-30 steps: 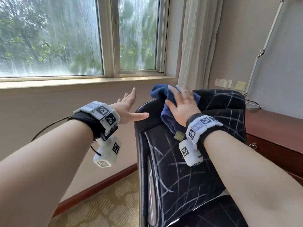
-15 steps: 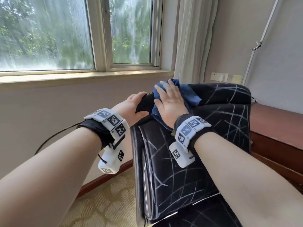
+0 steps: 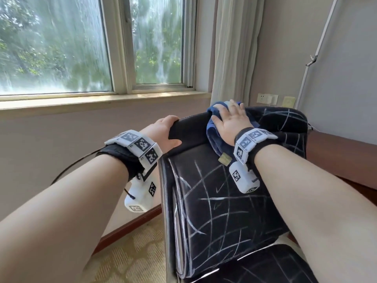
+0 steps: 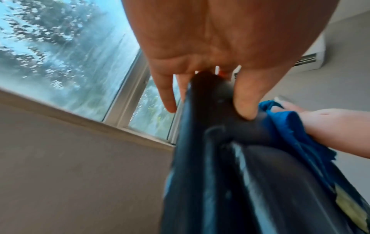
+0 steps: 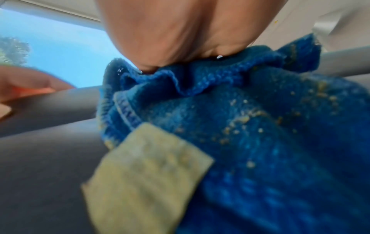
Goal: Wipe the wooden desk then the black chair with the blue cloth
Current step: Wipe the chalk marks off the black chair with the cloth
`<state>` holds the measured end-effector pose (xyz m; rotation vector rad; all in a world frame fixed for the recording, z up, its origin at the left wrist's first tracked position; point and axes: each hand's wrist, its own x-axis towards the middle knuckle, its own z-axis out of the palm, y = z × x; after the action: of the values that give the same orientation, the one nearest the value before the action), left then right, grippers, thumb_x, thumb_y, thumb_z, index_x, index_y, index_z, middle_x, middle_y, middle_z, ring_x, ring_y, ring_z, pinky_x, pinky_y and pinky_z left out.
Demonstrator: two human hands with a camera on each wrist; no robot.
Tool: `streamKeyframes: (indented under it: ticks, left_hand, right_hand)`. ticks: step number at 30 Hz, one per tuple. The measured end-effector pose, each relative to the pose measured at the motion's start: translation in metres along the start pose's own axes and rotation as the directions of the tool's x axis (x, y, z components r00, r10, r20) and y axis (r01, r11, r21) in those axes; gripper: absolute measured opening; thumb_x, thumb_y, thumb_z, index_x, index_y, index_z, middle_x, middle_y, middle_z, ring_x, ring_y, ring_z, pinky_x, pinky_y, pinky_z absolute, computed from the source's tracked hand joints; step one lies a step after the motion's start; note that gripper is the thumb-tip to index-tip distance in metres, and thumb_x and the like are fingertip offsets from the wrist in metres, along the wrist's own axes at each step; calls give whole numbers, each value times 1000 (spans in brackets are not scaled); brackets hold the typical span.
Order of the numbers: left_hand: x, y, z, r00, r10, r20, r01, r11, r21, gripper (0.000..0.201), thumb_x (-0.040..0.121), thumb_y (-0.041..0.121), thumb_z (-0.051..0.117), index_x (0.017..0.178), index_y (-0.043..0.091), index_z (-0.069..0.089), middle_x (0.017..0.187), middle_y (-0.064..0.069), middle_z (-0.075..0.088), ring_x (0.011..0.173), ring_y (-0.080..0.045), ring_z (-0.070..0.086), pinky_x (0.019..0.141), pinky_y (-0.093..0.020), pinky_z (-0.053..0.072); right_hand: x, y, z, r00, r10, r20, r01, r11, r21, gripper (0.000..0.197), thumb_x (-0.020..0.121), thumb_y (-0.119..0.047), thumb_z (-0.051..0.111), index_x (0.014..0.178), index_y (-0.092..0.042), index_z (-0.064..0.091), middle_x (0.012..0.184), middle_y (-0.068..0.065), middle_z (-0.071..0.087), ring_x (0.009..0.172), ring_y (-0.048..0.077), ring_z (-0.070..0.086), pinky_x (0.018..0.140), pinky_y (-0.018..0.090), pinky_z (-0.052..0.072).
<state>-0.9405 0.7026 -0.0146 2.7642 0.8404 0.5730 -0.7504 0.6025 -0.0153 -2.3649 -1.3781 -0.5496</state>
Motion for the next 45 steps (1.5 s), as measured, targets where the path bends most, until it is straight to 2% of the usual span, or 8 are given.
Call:
streamKeyframes:
  ticks: [4,9,14,21,25,29,39,45]
  left_hand:
    - [33,43,5,1000,15,20,-19,972,233,69,92,41,53,147,20,18,143,-7,34,129,-28,37,99,-38,36]
    - [55,71,29,994,-78,-82,104,914,393,61,88,55,51,133,17,35,130,-6,44,121,-25,43,93,-35,35]
    - [72,68,34,997,-12,-74,38,930,366,62,89,54,51,136,18,33,130,-5,44,122,-25,42,98,-34,33]
    - [77,61,38,998,13,-69,12,933,358,64,89,52,51,138,17,31,131,-6,43,124,-25,40,100,-35,30]
    - [84,67,38,998,22,-55,-2,939,343,64,89,52,51,139,18,30,133,-6,42,125,-24,39,102,-35,29]
    - [100,78,45,999,34,-28,-23,944,330,64,89,52,51,139,20,29,134,-5,42,126,-24,38,103,-35,27]
    - [158,145,84,996,82,22,-85,974,209,64,89,44,55,143,28,25,140,-2,36,131,-25,30,109,-36,17]
    - [187,212,109,983,170,75,-180,971,156,68,88,39,59,144,28,23,146,-1,32,136,-24,26,115,-36,7]
  right_hand:
    - [3,14,2,995,-95,-35,95,995,7,48,100,-38,31,145,-21,25,152,8,17,143,22,4,114,32,-8]
    - [15,53,4,993,-83,-83,84,996,19,47,99,-41,32,142,-22,31,149,6,25,141,21,11,114,30,-4]
    - [26,89,5,992,74,-99,-75,997,-1,47,100,-41,28,141,-19,33,149,11,27,143,22,8,116,35,-8]
    - [31,69,8,995,-37,-93,30,997,-78,44,100,-39,29,138,-17,37,143,10,33,139,25,18,116,35,-4]
    - [31,86,-10,1000,2,19,-1,995,-99,49,99,-48,25,140,-22,34,142,8,37,137,28,22,114,34,4]
    - [38,105,-15,998,35,45,-27,985,-170,53,97,-52,21,138,-21,35,139,10,41,135,28,28,117,38,2]
    - [25,213,-46,972,225,72,-196,937,-289,63,93,-62,20,134,-19,40,132,12,47,129,28,38,118,39,4]
    - [-19,278,-87,933,350,81,-303,888,-347,62,93,-62,24,134,-19,40,132,11,48,127,29,40,113,38,16]
